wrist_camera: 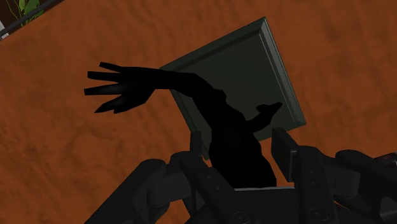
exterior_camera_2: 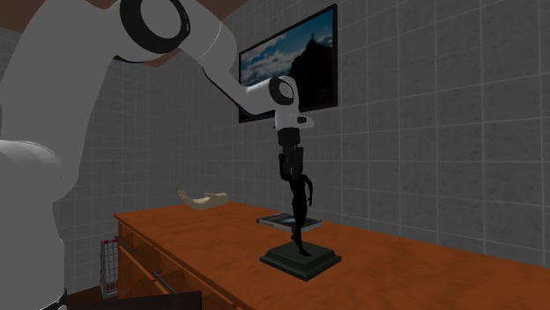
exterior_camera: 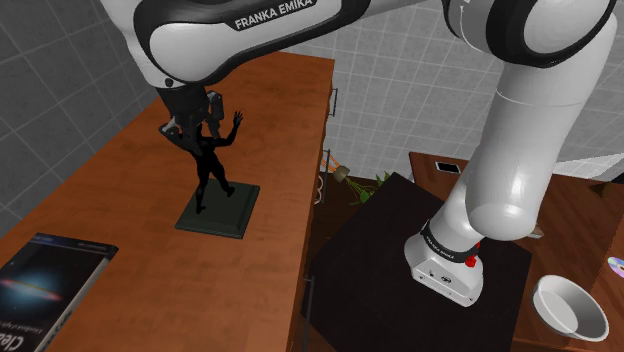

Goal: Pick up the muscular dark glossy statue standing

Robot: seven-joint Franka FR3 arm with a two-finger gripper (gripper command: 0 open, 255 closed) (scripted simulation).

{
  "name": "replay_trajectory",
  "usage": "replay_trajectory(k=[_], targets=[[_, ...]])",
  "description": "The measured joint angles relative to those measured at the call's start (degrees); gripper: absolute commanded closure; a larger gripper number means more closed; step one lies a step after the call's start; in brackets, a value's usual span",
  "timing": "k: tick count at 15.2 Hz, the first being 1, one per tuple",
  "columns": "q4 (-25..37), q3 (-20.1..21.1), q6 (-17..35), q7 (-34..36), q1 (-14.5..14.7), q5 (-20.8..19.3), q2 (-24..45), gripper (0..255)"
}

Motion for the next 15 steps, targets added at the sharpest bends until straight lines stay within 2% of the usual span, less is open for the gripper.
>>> replay_trajectory(k=[5,15], targets=[[0.05,0.02,-0.22,-0.13,-0.05,0.11,-0.14,255],[6.44,0.26,-7.04,-1.29,0.29,0.66,-0.64,255]])
